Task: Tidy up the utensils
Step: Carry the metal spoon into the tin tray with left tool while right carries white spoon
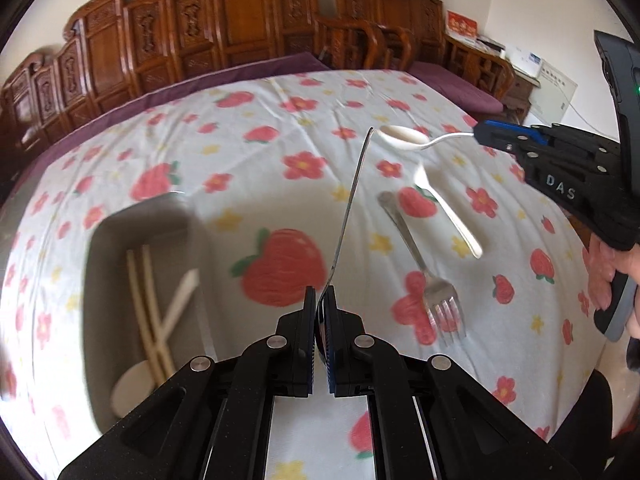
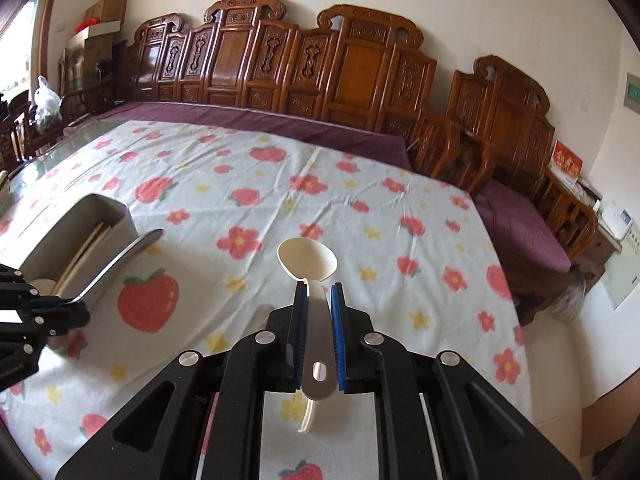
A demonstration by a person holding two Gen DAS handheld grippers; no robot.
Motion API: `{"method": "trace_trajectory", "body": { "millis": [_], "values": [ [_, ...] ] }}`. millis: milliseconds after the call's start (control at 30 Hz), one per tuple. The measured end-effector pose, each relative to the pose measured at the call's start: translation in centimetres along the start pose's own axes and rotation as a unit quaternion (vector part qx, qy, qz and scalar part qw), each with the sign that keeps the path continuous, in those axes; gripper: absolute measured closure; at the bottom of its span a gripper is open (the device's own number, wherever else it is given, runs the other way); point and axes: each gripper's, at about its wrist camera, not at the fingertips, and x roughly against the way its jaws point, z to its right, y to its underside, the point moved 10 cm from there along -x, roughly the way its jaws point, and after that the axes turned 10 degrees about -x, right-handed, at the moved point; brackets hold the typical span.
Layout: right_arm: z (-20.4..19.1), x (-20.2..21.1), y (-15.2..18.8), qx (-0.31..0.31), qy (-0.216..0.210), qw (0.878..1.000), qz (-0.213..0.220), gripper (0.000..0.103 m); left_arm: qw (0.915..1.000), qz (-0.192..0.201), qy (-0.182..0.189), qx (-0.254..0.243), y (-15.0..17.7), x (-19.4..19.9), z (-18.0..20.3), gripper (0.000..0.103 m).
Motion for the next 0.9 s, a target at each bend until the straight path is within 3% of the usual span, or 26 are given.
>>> {"method": "trace_trajectory", "body": {
  "millis": [200,467,700,900],
  "values": [
    [-2.9,2.2,-1.8,0.003,-0.024,1.0,0.013,0.09,0.9995,0.011,-0.022,0.019,0.4,2.5,-3.4,0.1],
    [-10.7,4.6,-1.4,0.016,-0.081,0.996,0.015,0.09,0.9973,0.002,-0.056,0.048,3.0,3.8,-8.0,0.099],
    [-16.0,4.7,-0.4,0.023,-0.116,0.993,0.003,0.09,0.9941,-0.001,-0.059,0.091,5.0,3.5,-11.0,0.099],
    [-18.3,4.4,-0.7,0.022,-0.127,0.992,-0.001,0.09,0.9907,0.002,-0.059,0.123,5.5,3.0,-12.5,0.099]
  ]
}}
